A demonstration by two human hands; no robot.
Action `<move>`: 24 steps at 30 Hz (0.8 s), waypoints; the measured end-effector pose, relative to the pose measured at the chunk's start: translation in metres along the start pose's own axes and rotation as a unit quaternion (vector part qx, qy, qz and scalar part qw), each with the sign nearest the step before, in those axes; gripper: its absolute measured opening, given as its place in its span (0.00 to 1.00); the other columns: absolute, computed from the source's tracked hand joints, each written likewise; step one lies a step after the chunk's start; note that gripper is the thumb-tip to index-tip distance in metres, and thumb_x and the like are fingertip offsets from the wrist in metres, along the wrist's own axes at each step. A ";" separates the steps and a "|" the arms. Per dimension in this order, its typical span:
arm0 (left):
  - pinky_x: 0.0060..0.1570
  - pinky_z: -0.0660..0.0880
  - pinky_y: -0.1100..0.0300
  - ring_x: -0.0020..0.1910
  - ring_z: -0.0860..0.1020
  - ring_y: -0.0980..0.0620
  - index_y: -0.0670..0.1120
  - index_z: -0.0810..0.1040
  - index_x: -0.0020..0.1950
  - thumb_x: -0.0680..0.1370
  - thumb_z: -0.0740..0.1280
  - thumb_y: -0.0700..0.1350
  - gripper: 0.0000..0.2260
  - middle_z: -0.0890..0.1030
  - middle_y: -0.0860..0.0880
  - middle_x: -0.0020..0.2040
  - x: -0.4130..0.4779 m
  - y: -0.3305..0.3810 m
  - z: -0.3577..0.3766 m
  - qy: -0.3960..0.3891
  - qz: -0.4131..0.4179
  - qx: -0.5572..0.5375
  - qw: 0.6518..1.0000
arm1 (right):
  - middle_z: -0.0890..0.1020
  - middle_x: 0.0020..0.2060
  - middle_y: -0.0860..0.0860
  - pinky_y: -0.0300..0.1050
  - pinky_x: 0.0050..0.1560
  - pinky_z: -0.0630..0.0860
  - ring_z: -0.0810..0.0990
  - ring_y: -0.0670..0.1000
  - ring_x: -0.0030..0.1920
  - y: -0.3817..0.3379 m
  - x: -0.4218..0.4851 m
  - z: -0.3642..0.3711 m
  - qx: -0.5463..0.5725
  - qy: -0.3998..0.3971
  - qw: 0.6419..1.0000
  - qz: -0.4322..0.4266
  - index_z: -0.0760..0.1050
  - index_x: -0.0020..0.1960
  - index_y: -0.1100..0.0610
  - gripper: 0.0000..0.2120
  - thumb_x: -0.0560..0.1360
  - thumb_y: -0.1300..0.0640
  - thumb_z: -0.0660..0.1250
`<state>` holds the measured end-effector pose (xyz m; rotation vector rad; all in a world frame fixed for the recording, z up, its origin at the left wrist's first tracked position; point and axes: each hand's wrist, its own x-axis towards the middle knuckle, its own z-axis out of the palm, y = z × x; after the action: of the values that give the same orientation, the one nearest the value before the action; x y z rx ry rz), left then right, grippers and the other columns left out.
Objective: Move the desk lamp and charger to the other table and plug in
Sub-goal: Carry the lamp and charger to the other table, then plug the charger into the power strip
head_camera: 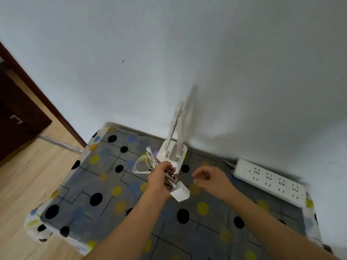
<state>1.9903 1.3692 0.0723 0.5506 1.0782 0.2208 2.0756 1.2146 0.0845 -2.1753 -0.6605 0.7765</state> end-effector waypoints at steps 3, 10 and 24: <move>0.35 0.73 0.57 0.32 0.78 0.50 0.41 0.73 0.35 0.74 0.67 0.39 0.08 0.78 0.45 0.31 -0.008 -0.030 0.007 0.002 -0.034 0.011 0.999 | 0.84 0.40 0.43 0.40 0.47 0.79 0.82 0.44 0.43 0.015 -0.012 -0.002 0.031 -0.011 0.999 0.007 0.80 0.41 0.46 0.03 0.71 0.55 0.71; 0.36 0.71 0.57 0.33 0.74 0.50 0.44 0.72 0.37 0.75 0.69 0.43 0.09 0.74 0.47 0.33 -0.019 -0.079 0.036 -0.028 -0.077 0.021 0.996 | 0.84 0.47 0.49 0.49 0.53 0.80 0.82 0.48 0.47 0.057 -0.044 -0.023 0.036 -0.072 0.995 0.066 0.79 0.50 0.51 0.13 0.70 0.44 0.70; 0.42 0.78 0.51 0.39 0.79 0.48 0.43 0.78 0.45 0.72 0.73 0.49 0.11 0.80 0.45 0.40 -0.023 -0.106 0.068 -0.091 -0.067 0.238 0.965 | 0.83 0.46 0.51 0.48 0.47 0.82 0.83 0.51 0.43 0.122 -0.069 -0.057 0.012 -0.029 0.990 0.137 0.76 0.49 0.54 0.15 0.66 0.51 0.76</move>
<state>2.0297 1.2479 0.0582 0.9054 0.9836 -0.2134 2.0941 1.0693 0.0450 -2.2567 -0.3822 0.9882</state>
